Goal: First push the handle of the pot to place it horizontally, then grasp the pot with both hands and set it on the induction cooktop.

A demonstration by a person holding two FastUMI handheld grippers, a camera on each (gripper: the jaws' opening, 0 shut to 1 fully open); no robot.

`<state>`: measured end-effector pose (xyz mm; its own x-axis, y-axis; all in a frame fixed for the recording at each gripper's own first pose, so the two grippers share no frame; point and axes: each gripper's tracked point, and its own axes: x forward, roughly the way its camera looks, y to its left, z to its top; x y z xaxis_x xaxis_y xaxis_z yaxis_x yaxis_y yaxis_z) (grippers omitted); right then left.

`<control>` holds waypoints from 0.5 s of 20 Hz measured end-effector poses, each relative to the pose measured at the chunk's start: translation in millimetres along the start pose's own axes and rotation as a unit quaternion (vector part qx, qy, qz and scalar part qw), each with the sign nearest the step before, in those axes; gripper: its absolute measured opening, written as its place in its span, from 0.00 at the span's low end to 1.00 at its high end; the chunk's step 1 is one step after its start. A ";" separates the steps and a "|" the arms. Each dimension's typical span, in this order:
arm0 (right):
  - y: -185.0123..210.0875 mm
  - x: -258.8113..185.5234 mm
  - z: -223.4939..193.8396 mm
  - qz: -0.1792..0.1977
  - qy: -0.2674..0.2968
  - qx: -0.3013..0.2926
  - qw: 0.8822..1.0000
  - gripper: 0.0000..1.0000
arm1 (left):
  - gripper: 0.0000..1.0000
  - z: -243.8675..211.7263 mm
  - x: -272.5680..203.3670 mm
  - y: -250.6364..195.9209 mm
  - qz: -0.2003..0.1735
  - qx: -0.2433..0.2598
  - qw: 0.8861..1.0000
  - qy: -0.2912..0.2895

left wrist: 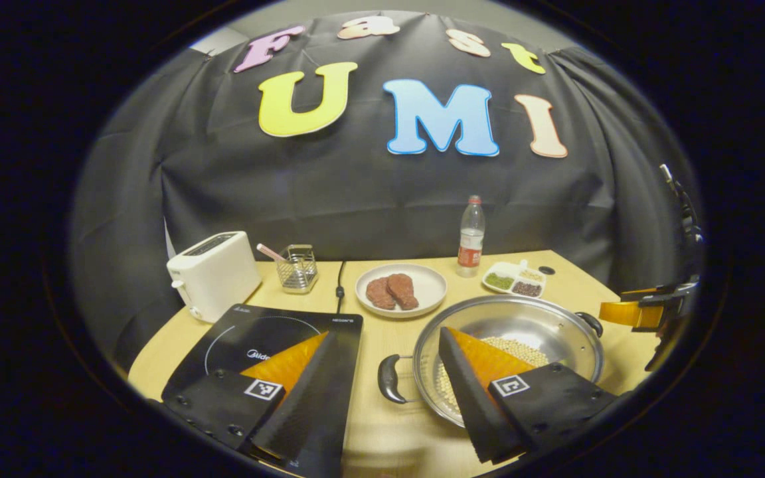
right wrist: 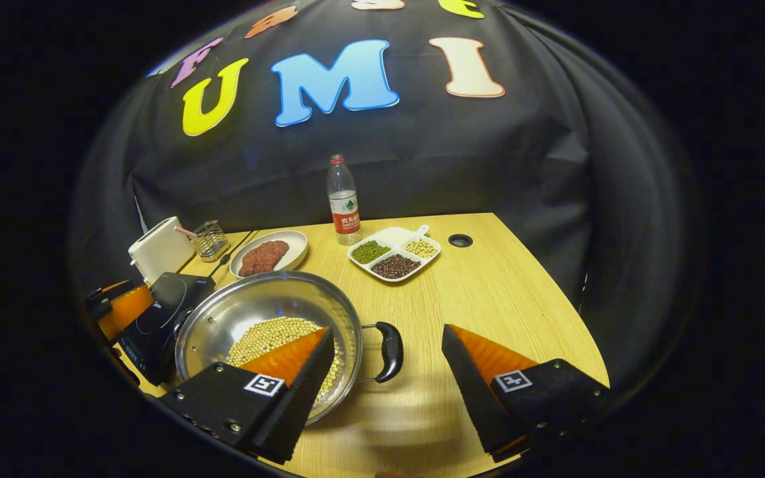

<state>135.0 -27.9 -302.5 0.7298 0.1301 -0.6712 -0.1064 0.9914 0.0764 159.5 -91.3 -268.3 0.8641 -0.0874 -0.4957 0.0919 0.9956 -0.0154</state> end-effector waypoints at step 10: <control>3.9 23.5 -14.7 0.000 0.026 -0.011 1.000 0.99 | 0.94 -54.4 49.1 -19.2 -0.031 -0.013 0.996 0.084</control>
<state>141.8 -21.3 -328.8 0.6931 0.1283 -0.7093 -0.1217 0.9907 0.0603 173.3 -113.0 -339.6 0.7618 -0.1438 -0.6316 0.1275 0.9893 -0.0714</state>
